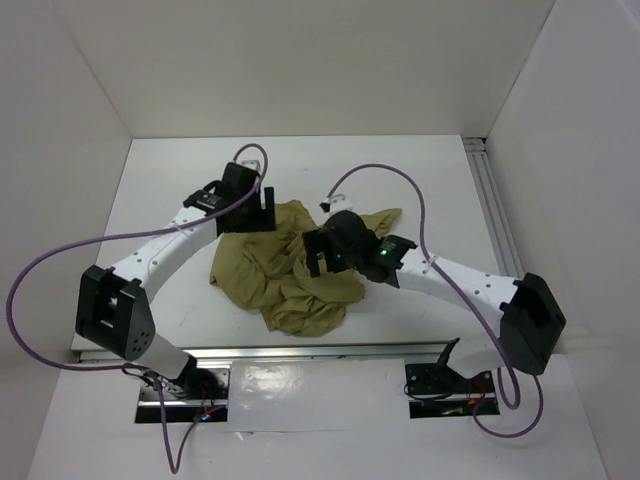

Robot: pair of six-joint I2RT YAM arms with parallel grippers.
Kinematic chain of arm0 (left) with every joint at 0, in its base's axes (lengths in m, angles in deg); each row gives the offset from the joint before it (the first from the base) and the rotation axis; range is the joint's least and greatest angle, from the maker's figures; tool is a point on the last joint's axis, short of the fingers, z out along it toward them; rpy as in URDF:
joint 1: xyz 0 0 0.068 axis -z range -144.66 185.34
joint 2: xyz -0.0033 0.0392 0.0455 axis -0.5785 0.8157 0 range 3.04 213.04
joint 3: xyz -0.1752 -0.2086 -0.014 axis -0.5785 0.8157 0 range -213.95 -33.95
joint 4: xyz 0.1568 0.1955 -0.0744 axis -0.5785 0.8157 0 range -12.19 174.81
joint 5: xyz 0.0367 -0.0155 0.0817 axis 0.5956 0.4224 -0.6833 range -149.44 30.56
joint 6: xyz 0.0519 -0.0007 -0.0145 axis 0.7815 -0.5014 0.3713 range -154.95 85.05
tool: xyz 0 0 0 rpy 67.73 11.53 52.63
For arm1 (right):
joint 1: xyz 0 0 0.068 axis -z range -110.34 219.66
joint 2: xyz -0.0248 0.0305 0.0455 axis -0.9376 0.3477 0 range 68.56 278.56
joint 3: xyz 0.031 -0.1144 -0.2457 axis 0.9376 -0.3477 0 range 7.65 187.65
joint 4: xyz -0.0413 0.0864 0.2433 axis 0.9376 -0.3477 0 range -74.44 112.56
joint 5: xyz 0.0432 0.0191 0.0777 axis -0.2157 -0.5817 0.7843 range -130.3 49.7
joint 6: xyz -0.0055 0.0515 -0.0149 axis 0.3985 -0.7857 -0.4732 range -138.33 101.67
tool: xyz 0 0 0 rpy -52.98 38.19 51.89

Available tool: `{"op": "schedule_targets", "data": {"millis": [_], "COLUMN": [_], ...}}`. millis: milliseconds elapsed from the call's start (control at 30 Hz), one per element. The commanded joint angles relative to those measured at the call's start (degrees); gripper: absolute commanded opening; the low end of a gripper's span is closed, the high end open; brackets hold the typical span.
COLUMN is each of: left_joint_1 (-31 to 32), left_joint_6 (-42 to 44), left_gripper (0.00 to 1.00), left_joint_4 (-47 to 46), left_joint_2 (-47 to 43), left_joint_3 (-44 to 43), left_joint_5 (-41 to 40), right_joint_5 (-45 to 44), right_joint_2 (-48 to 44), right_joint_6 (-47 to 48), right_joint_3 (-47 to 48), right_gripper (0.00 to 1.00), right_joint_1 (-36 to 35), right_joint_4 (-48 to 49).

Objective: Zip up the jacket

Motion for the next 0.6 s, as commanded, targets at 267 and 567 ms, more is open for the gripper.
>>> {"op": "schedule_targets", "data": {"millis": [267,567], "left_joint_1": [0.58,-1.71], "left_joint_6": [-11.10,-10.58], "left_gripper": [0.72,0.00], "left_joint_4": [-4.16,-1.80], "left_joint_2": [7.95,11.65], "left_joint_3": [4.48,0.01], "left_joint_5": [9.33,8.12], "right_joint_5": [2.20,-6.58], "right_joint_2": [13.44,6.45], "right_joint_6": [2.02,-0.62], "right_joint_3": [3.93,-1.24], "right_gripper": [0.81,0.05], "right_joint_1": [-1.06,1.31], "right_joint_4": [6.69,2.91]}}
